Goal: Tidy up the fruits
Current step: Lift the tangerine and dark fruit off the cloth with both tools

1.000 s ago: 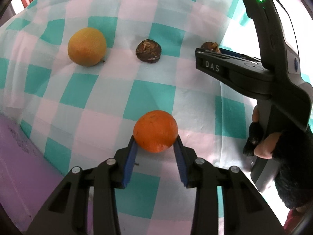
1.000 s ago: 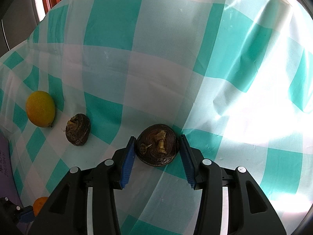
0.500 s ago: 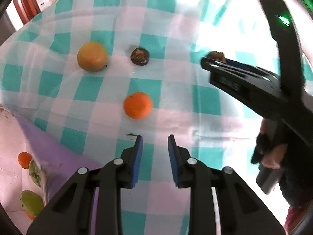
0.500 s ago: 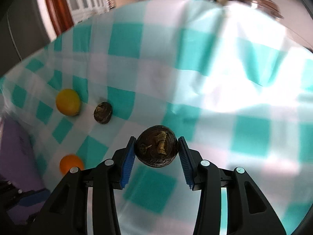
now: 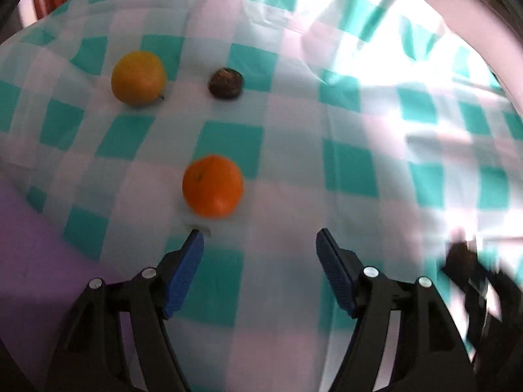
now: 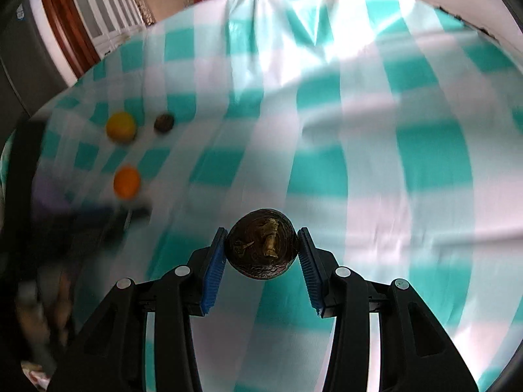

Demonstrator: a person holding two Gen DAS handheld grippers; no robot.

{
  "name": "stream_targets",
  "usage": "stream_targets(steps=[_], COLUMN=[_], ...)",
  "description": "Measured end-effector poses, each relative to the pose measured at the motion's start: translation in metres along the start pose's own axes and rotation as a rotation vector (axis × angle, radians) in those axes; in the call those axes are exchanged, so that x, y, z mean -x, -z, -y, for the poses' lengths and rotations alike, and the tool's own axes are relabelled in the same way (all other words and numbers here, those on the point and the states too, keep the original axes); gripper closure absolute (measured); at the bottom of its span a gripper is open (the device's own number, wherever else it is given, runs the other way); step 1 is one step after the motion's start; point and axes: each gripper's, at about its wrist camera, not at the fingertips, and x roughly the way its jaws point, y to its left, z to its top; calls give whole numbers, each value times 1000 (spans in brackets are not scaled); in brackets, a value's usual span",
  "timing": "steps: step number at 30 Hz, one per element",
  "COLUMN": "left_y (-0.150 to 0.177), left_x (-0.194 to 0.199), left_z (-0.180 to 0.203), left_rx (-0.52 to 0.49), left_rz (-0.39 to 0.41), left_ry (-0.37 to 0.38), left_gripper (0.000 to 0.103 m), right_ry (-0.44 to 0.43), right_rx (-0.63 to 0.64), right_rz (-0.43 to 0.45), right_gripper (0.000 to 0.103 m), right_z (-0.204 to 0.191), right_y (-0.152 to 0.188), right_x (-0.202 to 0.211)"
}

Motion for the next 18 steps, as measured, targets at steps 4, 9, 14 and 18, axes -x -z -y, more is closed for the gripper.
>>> stream_targets(steps=[4, 9, 14, 18], left_y=[-22, -34, -21, -2], left_x=[-24, -33, -19, -6], left_z=[-10, -12, -10, -8], left_rx=[58, 23, 21, 15], left_rz=[27, 72, 68, 70], left_ry=[-69, -128, -101, -47], left_gripper=[32, 60, 62, 62], right_ry=[-55, -96, -111, -121], right_rx=[17, 46, 44, 53], right_rz=[-20, -26, -47, -59], right_gripper=[60, 59, 59, 59], right_z=[-2, -4, -5, -14], right_y=[20, 22, 18, 17], right_x=[4, 3, -8, -14])
